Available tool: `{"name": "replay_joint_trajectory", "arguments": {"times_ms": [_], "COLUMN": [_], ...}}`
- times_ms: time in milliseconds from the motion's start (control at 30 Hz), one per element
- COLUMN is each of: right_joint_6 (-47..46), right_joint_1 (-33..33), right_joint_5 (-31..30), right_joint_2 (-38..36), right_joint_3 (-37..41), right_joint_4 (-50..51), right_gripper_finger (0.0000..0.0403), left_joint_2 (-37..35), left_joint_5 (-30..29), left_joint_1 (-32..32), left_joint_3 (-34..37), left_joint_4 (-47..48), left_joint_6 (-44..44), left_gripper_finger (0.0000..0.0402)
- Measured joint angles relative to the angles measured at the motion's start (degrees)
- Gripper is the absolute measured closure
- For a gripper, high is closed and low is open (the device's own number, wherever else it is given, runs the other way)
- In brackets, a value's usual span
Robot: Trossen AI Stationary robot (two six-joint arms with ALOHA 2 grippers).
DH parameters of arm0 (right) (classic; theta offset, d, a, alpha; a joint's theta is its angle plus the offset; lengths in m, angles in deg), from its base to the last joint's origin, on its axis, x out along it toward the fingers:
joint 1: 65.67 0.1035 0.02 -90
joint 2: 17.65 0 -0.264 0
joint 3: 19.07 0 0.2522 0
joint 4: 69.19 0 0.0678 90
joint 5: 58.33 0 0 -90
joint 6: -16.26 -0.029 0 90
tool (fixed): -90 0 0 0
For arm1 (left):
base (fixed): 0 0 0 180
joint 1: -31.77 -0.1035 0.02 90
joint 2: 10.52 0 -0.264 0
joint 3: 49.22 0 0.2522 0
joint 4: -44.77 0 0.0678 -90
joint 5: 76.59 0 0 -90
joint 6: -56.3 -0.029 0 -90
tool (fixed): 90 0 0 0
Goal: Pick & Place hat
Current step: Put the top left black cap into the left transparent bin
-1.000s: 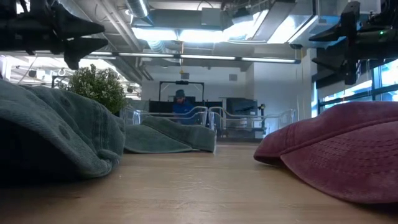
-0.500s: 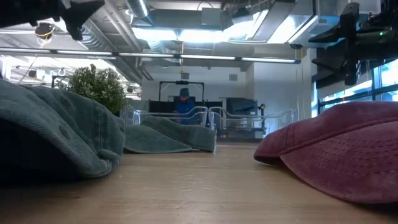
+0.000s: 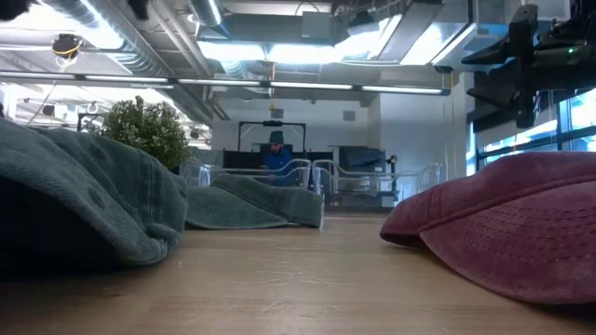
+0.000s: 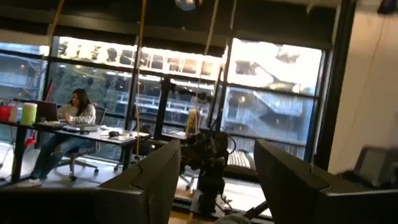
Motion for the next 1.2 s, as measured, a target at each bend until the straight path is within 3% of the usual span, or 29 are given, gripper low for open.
{"name": "replay_joint_trajectory", "arguments": {"times_ms": [133,400,600,767,933,1200], "right_joint_6": [-0.1,-0.1,-0.1,-1.8,-0.1,0.0], "right_joint_1": [0.0,0.0,0.0,0.0,0.0,0.0], "right_joint_5": [0.0,0.0,0.1,0.1,0.0,0.0], "right_joint_2": [0.0,0.0,0.0,0.0,0.0,0.0], "right_joint_3": [0.0,0.0,0.0,0.0,0.0,0.0], "right_joint_4": [0.0,0.1,1.8,5.2,5.7,6.1], "right_gripper_finger": [0.0114,0.0114,0.0114,0.0114,0.0114,0.0114], "left_joint_2": [9.3,28.7,44.1,54.4,61.4,69.5], "left_joint_5": [5.0,17.3,34.3,43.8,43.6,26.0], "left_joint_1": [-2.3,-14.6,-21.4,-25.1,-26.2,-23.5], "left_joint_3": [-9.4,-32.4,-42.5,-47.4,-49.7,-50.0], "left_joint_4": [7.3,38.9,45.9,48.0,47.9,50.1], "left_joint_6": [-4.3,-4.6,-12.9,-17.8,-24.2,-35.0], "left_gripper_finger": [0.0207,0.0210,0.0213,0.0213,0.0217,0.0217]}}
